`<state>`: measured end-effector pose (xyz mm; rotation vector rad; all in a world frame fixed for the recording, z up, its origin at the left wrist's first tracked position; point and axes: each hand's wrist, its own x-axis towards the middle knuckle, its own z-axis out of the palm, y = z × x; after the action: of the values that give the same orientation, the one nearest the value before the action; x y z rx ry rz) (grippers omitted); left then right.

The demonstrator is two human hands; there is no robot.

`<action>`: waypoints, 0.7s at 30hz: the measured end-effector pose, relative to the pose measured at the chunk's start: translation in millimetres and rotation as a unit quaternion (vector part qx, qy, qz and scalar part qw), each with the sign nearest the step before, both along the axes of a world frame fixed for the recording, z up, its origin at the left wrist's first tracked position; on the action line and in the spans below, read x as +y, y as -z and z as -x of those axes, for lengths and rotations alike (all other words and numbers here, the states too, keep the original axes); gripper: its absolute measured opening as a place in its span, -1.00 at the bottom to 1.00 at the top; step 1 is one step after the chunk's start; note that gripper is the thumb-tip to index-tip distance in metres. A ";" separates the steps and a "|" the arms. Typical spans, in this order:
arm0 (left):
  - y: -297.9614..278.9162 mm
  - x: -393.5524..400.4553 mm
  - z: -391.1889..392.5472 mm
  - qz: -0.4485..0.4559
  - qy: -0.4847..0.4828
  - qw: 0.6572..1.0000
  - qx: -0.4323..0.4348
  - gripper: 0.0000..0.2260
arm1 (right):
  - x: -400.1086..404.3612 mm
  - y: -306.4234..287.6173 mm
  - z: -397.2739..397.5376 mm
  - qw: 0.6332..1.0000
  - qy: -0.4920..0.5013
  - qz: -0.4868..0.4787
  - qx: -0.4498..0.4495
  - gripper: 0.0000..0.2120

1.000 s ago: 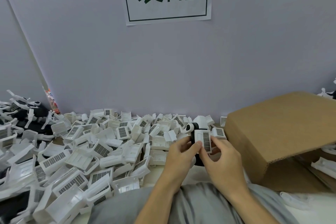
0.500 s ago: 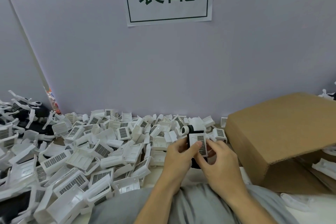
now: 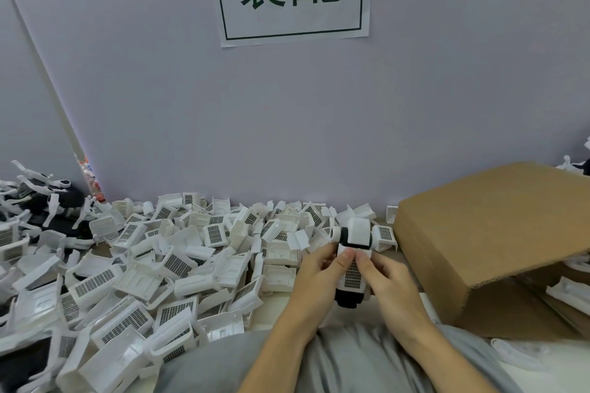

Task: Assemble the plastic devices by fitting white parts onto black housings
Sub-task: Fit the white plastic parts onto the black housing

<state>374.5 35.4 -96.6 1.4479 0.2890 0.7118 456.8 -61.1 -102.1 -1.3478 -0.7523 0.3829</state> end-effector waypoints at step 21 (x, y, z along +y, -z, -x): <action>-6.1 -2.1 2.6 0.020 -0.040 0.998 0.053 -0.77 | -1.8 -2.0 -4.1 0.997 -0.002 -0.042 0.065 -0.83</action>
<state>371.9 33.3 -90.4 1.4443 0.4425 0.6906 460.9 -62.9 -100.0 -1.2307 -0.6569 0.4332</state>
